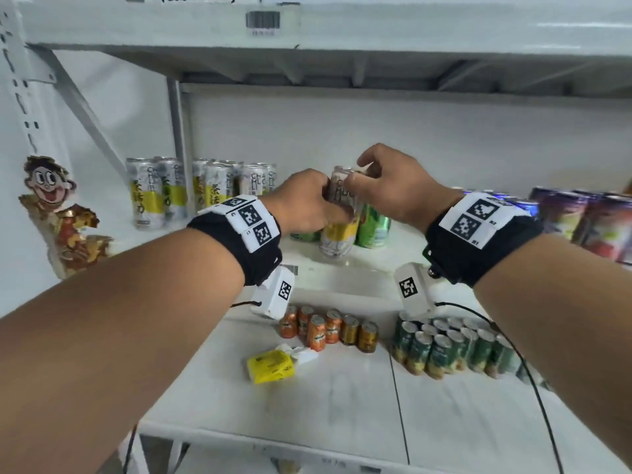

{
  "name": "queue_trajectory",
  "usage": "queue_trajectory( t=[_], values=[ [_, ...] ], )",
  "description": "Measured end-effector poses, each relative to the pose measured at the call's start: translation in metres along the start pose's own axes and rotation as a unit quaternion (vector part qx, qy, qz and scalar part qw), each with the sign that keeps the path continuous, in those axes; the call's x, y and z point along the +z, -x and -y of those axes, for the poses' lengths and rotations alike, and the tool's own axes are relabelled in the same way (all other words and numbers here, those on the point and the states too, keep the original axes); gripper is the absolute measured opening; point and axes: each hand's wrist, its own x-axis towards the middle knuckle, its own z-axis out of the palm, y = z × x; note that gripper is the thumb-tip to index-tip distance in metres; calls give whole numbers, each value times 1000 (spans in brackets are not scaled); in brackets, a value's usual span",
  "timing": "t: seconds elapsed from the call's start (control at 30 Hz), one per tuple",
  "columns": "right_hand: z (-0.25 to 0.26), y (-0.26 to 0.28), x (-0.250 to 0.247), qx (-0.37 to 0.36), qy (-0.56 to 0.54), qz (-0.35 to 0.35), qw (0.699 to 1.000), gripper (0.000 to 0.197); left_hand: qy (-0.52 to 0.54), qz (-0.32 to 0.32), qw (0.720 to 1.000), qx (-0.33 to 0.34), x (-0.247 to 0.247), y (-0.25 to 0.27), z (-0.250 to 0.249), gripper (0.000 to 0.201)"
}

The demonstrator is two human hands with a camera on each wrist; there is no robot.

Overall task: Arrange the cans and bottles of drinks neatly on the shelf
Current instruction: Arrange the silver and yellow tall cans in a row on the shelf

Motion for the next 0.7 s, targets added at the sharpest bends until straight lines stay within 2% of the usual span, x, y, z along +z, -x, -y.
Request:
queue_trajectory(
  t=[0.1, 0.2, 0.27, 0.4, 0.5, 0.57, 0.7],
  values=[
    [-48, 19, -23, 55, -15, 12, 998, 47, 35, -5, 999, 8, 39, -7, -26, 23],
    [-79, 35, -38, 92, -93, 32, 991, 54, 62, 0, 998, 18, 70, -15, -46, 21],
    [-95, 41, -39, 108, -149, 31, 982, 55, 85, -1, 996, 10, 86, -20, -54, 34],
    [-123, 42, -31, 134, -257, 29, 957, 40, 149, -14, 989, -9, 112, -29, -55, 60],
    [-135, 48, -21, 149, -343, 21, 927, 33, 223, -33, 974, -17, 128, -30, -45, 60],
    [-142, 54, -15, 153, -365, 25, 918, 33, 270, -24, 962, -8, 135, -27, -36, 57],
    [-147, 58, -13, 142, -416, 34, 898, 18, 270, 16, 963, -11, 145, -20, -22, 64]
  ],
)
